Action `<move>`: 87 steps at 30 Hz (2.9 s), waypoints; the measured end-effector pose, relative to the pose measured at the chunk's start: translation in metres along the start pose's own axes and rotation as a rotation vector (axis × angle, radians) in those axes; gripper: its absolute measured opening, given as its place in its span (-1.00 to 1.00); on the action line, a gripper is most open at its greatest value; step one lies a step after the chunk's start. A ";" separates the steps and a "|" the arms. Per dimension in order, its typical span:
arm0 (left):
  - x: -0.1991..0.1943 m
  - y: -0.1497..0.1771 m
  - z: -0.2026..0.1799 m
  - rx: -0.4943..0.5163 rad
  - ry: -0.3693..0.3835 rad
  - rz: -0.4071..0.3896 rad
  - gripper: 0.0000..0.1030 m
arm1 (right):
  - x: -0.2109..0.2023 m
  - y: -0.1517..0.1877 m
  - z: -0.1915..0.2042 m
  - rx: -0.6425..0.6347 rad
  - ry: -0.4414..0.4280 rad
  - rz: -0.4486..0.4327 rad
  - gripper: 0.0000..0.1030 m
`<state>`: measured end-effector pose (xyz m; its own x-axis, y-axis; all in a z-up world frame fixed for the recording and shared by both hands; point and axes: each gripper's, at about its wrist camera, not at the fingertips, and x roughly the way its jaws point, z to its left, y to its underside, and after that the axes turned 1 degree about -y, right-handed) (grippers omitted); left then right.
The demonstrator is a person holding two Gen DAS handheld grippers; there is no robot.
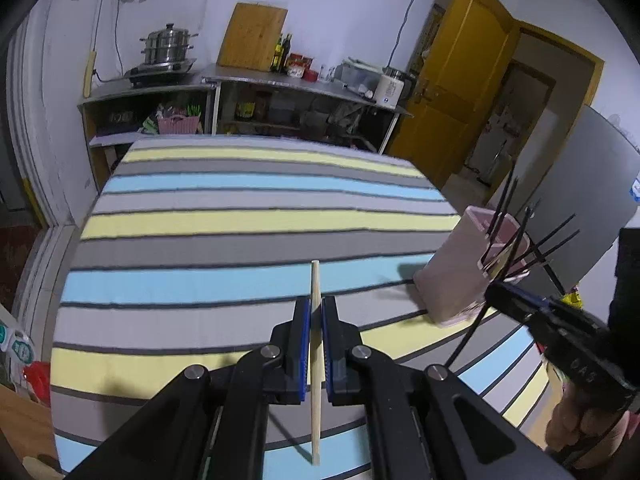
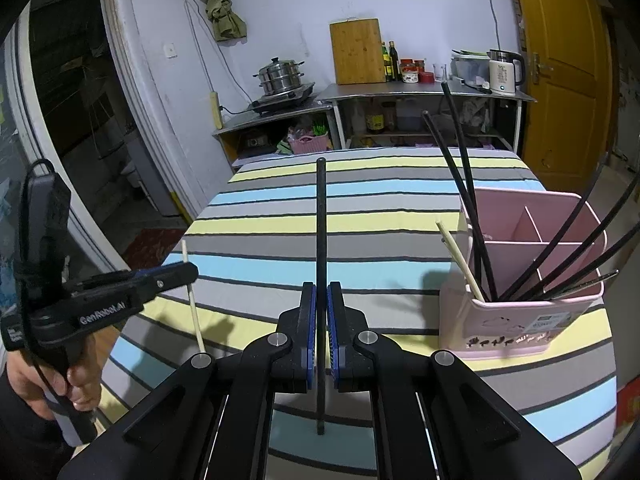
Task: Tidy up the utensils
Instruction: 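Lift both chopsticks and carry them over the pink holder, then open the right tool over the holder while the left tool releases the wooden chopstick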
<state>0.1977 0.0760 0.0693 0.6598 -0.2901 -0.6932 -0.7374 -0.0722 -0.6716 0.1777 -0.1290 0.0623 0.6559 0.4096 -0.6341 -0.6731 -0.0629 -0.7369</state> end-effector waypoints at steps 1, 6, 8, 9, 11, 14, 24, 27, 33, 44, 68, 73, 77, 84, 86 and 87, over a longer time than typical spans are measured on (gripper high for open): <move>-0.004 -0.003 -0.002 0.004 0.004 -0.010 -0.89 | -0.001 -0.001 0.000 -0.001 -0.001 -0.005 -0.89; -0.026 -0.013 -0.013 0.034 0.023 -0.059 -0.89 | -0.009 -0.003 -0.002 0.005 -0.001 -0.030 -0.89; -0.030 -0.014 -0.017 0.044 0.028 -0.065 -0.89 | -0.012 -0.004 -0.004 0.007 0.000 -0.036 -0.89; -0.030 -0.013 -0.018 0.050 0.030 -0.066 -0.89 | -0.014 -0.004 -0.004 0.009 0.001 -0.038 -0.89; -0.031 -0.012 -0.021 0.052 0.034 -0.061 -0.89 | -0.016 -0.003 -0.007 0.013 0.002 -0.040 -0.89; -0.027 -0.004 -0.025 0.059 0.027 -0.047 -0.89 | -0.018 0.001 -0.009 0.017 0.006 -0.036 -0.89; -0.036 0.035 -0.024 0.064 0.008 -0.026 -0.89 | -0.027 0.010 -0.015 0.034 0.016 -0.031 -0.89; -0.049 0.043 -0.025 0.072 0.017 -0.028 -0.89 | -0.029 0.012 -0.015 0.039 0.016 -0.030 -0.89; -0.067 0.050 -0.031 0.094 0.035 -0.002 -0.89 | -0.035 0.014 -0.017 0.039 0.017 -0.037 -0.89; -0.065 0.007 -0.072 0.111 0.160 -0.051 -0.90 | -0.065 0.009 -0.036 0.069 0.042 -0.091 -0.89; -0.009 -0.111 -0.178 0.147 0.326 -0.184 -0.89 | -0.144 -0.061 -0.098 0.125 0.181 -0.353 -0.89; 0.015 -0.113 -0.183 0.171 0.304 -0.179 -0.89 | -0.126 -0.064 -0.102 0.108 0.201 -0.352 -0.89; 0.037 -0.107 -0.185 0.179 0.289 -0.152 -0.89 | -0.113 -0.059 -0.107 0.110 0.204 -0.342 -0.89; 0.063 -0.094 -0.184 0.217 0.282 -0.119 -0.89 | -0.093 -0.047 -0.115 0.101 0.213 -0.322 -0.89; 0.068 -0.090 -0.184 0.231 0.281 -0.107 -0.89 | -0.088 -0.042 -0.116 0.102 0.216 -0.310 -0.89; 0.069 -0.088 -0.184 0.235 0.281 -0.104 -0.89 | -0.085 -0.040 -0.117 0.103 0.216 -0.302 -0.89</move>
<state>0.2813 -0.1135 0.1289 0.6402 -0.5452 -0.5411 -0.5937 0.0959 -0.7990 0.1887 -0.2674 0.1179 0.8791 0.1938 -0.4354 -0.4626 0.1277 -0.8773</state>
